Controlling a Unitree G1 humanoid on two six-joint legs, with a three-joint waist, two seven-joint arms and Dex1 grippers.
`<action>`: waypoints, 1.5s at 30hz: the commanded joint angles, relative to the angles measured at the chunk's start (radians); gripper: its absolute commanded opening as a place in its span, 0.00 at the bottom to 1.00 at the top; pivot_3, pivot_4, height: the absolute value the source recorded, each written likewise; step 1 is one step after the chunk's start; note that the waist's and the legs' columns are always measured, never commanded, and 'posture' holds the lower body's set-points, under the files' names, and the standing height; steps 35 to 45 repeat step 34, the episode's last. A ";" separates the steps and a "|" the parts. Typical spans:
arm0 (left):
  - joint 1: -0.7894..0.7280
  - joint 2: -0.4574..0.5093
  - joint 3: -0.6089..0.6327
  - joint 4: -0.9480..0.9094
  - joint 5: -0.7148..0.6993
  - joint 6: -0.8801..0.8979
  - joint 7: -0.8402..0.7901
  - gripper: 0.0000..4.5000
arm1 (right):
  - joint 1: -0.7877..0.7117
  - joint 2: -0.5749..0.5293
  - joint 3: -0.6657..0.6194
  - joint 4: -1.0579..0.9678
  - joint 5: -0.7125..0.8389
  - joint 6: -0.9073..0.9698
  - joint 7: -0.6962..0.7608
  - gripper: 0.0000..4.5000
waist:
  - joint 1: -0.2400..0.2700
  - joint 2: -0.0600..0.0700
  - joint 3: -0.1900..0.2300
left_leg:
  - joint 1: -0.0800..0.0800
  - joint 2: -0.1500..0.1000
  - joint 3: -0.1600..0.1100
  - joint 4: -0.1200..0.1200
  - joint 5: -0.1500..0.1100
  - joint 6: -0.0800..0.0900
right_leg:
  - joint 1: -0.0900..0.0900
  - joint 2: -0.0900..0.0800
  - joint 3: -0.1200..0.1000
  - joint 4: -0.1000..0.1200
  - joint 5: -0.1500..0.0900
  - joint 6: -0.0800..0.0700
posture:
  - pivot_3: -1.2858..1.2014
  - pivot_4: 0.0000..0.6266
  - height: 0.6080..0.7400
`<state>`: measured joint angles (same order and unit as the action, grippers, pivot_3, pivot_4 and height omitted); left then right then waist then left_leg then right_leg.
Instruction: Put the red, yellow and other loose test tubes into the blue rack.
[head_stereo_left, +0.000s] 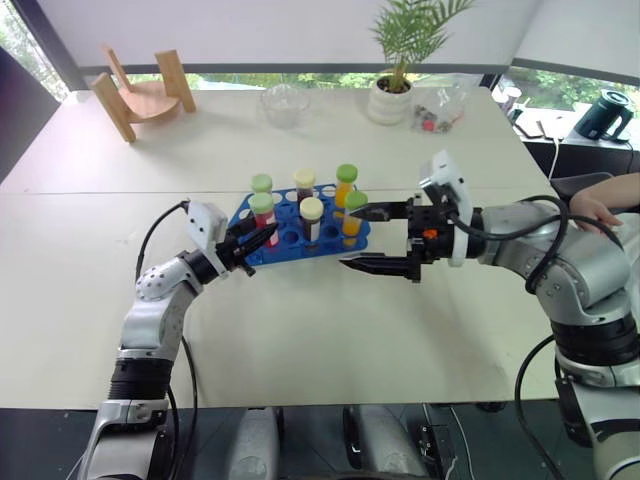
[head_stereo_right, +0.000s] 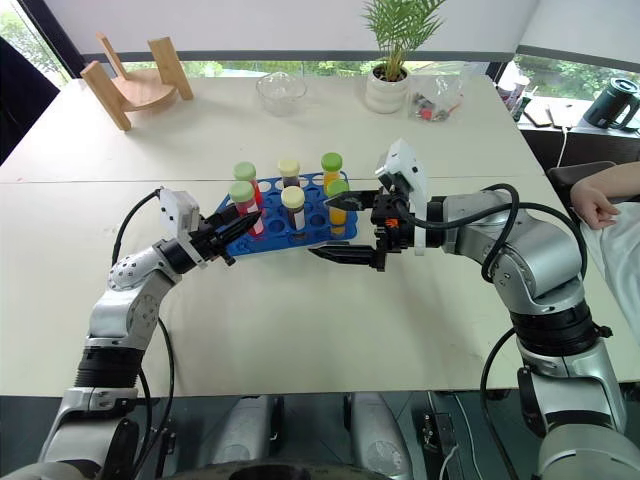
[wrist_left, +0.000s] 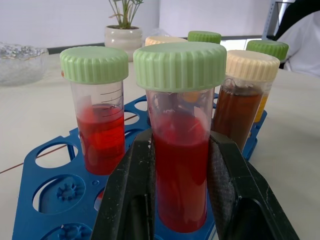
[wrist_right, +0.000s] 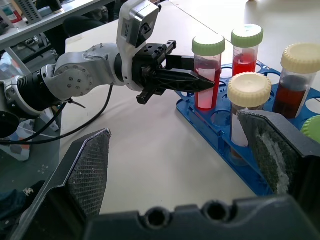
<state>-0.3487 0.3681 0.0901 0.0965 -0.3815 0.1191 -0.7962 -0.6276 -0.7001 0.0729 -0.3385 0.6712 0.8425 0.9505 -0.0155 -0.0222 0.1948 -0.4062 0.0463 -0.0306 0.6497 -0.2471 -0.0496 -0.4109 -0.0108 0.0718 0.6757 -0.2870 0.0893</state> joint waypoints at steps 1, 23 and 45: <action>0.004 0.018 0.019 -0.019 -0.027 0.006 -0.021 0.41 | -0.001 0.005 -0.017 -0.023 0.007 -0.017 0.002 1.00 | -0.001 0.000 0.000 | 0.000 0.000 0.000 0.000 0.000 0.000 | 0.000 0.000 0.000 0.000 0.000 0.000 | 0.52 0.24 1.00; 0.578 0.551 0.331 -0.485 -0.174 0.418 -0.223 0.96 | 0.232 -0.070 0.104 0.027 -0.125 -0.115 0.110 1.00 | 0.003 0.002 0.001 | -0.001 0.002 0.003 -0.002 -0.003 0.005 | 0.000 -0.001 0.001 -0.011 -0.003 -0.007 | 0.52 0.24 1.00; 0.546 0.502 0.300 -0.508 -0.215 0.490 -0.147 0.96 | 0.222 -0.031 0.137 0.043 -0.155 -0.139 0.130 1.00 | -0.003 0.002 0.001 | -0.001 0.003 0.003 -0.004 -0.003 0.005 | -0.001 0.000 0.000 -0.010 -0.001 -0.004 | 0.52 0.24 1.00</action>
